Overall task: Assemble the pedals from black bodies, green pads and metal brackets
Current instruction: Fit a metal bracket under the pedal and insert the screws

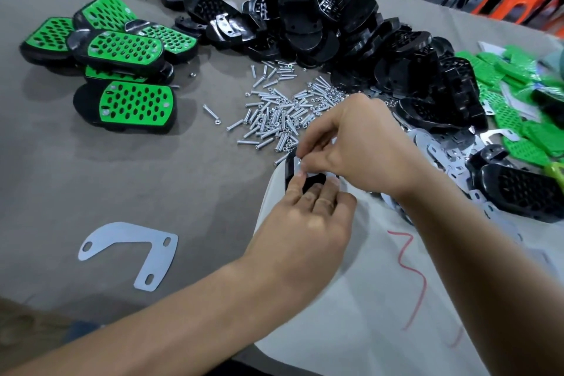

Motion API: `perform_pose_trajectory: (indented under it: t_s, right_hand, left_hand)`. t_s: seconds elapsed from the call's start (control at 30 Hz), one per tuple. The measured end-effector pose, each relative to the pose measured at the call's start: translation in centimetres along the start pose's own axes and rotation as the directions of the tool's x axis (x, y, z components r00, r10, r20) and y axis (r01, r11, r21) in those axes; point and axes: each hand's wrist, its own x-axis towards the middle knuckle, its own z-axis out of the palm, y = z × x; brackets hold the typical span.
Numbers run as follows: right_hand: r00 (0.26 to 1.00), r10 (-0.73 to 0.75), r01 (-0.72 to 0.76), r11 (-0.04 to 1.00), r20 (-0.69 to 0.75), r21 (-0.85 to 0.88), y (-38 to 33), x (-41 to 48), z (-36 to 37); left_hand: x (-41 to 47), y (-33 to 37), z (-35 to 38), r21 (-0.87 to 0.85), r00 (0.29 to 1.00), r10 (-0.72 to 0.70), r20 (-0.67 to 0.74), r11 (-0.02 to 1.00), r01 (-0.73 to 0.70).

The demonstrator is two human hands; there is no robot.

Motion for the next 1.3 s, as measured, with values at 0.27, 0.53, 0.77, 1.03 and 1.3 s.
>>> perform_pose_trajectory:
  t_s: [0.27,0.53,0.77,1.03,1.3]
  right_hand:
    - [0.999,-0.038,0.041,0.995,0.032,-0.094,-0.1,0.7,0.1]
    - [0.993,-0.065,0.088,0.963,0.098,-0.255,-0.3,1.3,0.7]
    - [0.989,0.080,-0.074,0.996,-0.122,0.054,0.1,0.4,0.3]
    - [0.998,0.068,-0.066,0.995,-0.016,0.079,0.5,-0.7,0.4]
    - [0.991,0.069,-0.062,0.996,-0.115,0.060,0.2,-1.0,0.2]
  left_hand:
    - [0.0,-0.1,0.0,0.001,1.000,0.008,-0.011,1.000,-0.008]
    - [0.0,-0.2,0.0,-0.014,1.000,0.010,-0.003,1.000,-0.010]
    - [-0.1,0.0,0.0,-0.038,1.000,-0.012,0.009,0.999,0.012]
    - [-0.1,0.0,0.0,-0.009,1.000,-0.011,0.004,1.000,0.011]
    - [-0.1,0.0,0.2,0.001,1.000,-0.009,-0.003,1.000,0.009]
